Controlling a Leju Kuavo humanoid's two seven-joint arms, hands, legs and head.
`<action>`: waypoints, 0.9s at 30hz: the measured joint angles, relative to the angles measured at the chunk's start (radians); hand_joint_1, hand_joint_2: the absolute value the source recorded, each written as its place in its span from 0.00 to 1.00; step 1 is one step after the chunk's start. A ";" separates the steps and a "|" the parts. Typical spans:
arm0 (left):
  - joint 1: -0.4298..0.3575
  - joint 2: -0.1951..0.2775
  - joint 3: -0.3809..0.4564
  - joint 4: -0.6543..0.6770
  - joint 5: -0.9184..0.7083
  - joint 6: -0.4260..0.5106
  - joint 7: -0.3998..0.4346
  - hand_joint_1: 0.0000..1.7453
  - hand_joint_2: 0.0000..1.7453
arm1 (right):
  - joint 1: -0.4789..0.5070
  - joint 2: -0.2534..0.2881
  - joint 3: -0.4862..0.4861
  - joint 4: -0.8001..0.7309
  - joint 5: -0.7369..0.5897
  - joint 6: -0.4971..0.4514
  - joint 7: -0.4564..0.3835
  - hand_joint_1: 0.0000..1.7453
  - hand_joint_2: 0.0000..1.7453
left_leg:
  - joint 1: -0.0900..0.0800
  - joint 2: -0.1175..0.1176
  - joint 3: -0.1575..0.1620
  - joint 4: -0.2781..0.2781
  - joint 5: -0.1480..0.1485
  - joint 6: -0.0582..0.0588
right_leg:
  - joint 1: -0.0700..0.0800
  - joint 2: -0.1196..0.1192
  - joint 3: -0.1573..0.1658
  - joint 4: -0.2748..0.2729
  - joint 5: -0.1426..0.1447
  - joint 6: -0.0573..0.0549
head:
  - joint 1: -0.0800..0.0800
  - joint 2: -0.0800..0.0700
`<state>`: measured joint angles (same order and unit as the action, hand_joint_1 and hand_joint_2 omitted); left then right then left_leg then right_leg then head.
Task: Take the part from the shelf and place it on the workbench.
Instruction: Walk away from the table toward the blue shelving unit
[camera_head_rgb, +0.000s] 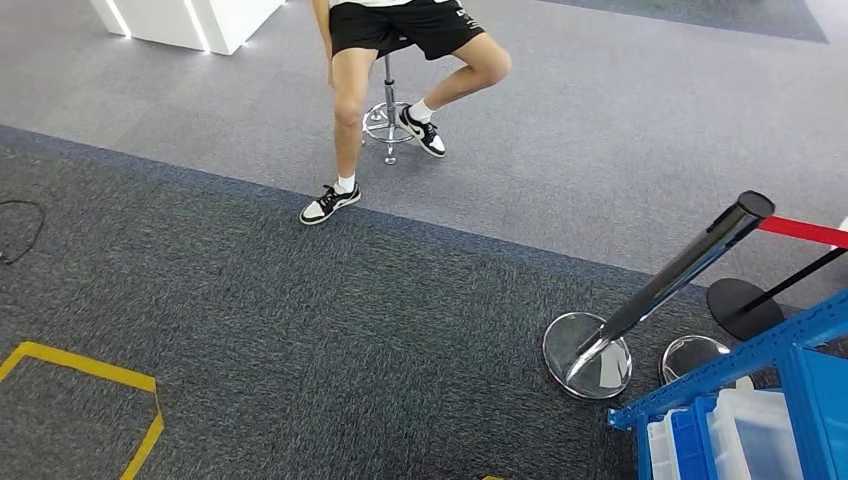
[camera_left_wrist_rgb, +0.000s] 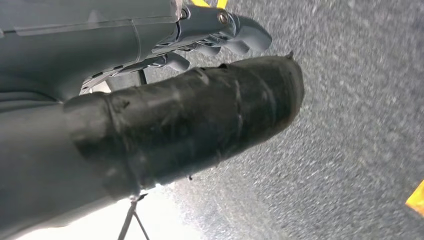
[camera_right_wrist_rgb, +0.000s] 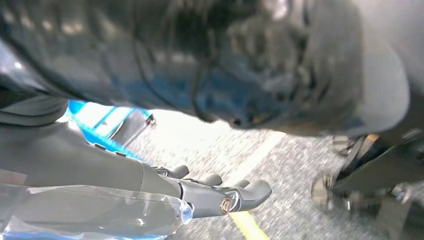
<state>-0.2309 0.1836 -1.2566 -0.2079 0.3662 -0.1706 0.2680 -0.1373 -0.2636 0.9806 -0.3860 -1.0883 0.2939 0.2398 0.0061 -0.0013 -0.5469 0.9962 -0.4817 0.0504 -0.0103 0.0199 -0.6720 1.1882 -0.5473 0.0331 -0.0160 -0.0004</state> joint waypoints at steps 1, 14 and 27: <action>-0.003 0.002 0.009 0.000 0.010 0.000 0.003 0.00 0.00 | -0.003 -0.010 0.011 0.001 0.010 0.007 0.000 0.00 0.00 | -0.003 0.011 -0.002 0.000 0.000 0.002 | 0.000 -0.006 -0.027 0.059 -0.026 0.002 | 0.001 0.000; 0.040 0.036 0.103 0.001 0.128 0.032 -0.044 0.00 0.00 | -0.002 -0.129 0.123 0.016 0.160 0.045 -0.128 0.00 0.00 | -0.011 0.044 -0.036 0.087 -0.063 -0.036 | 0.005 -0.022 0.114 -0.190 0.090 -0.043 | -0.005 0.000; 0.096 0.069 0.225 0.002 0.259 0.007 -0.071 0.00 1.00 | -0.034 -0.143 0.238 -0.003 0.296 0.092 -0.153 0.00 0.00 | -0.010 -0.019 -0.001 0.007 -0.004 -0.012 | 0.004 0.073 0.094 -0.176 0.095 -0.019 | -0.006 0.000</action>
<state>-0.1354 0.2529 -1.0316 -0.2064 0.6253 -0.1637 0.1970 -0.1709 -0.4063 1.2187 -0.3887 -0.7927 0.3856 0.0866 -0.0038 -0.0206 -0.5478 1.0031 -0.4859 0.0388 -0.0065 0.0928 -0.5779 1.0124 -0.4521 0.0144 -0.0218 -0.0004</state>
